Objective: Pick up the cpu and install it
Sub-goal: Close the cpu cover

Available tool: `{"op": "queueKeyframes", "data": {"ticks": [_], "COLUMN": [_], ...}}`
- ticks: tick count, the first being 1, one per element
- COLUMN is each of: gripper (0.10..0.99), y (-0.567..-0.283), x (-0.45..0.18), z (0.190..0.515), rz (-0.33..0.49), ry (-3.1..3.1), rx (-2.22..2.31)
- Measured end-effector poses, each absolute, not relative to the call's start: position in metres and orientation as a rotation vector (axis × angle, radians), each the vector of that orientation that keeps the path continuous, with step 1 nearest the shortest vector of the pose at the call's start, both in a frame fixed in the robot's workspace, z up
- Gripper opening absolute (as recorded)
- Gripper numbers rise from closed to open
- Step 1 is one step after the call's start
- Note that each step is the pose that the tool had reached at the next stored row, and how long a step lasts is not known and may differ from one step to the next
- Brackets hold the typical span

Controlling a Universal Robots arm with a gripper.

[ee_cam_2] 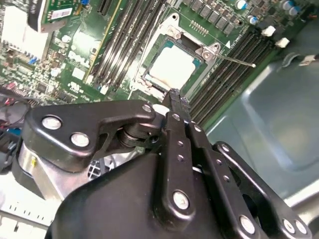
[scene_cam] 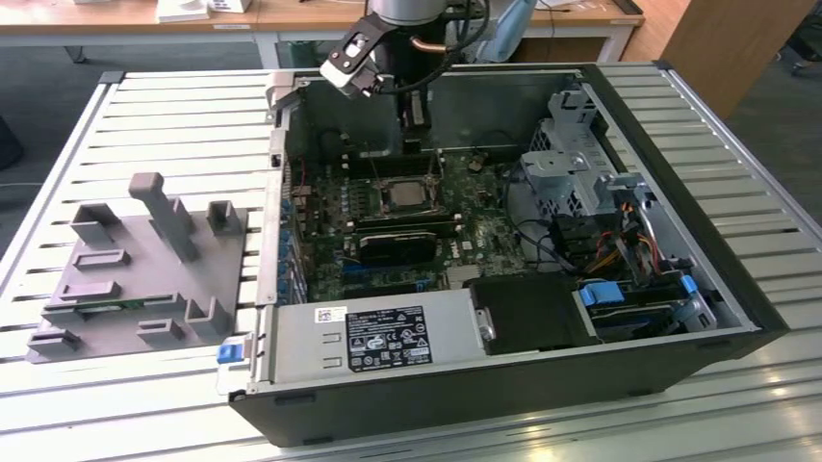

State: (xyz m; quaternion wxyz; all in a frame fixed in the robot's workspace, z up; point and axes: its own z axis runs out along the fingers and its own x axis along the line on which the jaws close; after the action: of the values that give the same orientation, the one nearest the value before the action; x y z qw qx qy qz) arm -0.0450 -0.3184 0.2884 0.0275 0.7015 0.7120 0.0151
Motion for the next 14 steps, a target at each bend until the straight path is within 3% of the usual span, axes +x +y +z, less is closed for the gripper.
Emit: {"op": "queueKeyframes", "data": {"ticks": [14], "gripper": [0.106], "y": [-0.324], "x": [-0.027], "z": [0.287], "rz": [0.019], "ry": [2.213], "rx": [2.18]}}
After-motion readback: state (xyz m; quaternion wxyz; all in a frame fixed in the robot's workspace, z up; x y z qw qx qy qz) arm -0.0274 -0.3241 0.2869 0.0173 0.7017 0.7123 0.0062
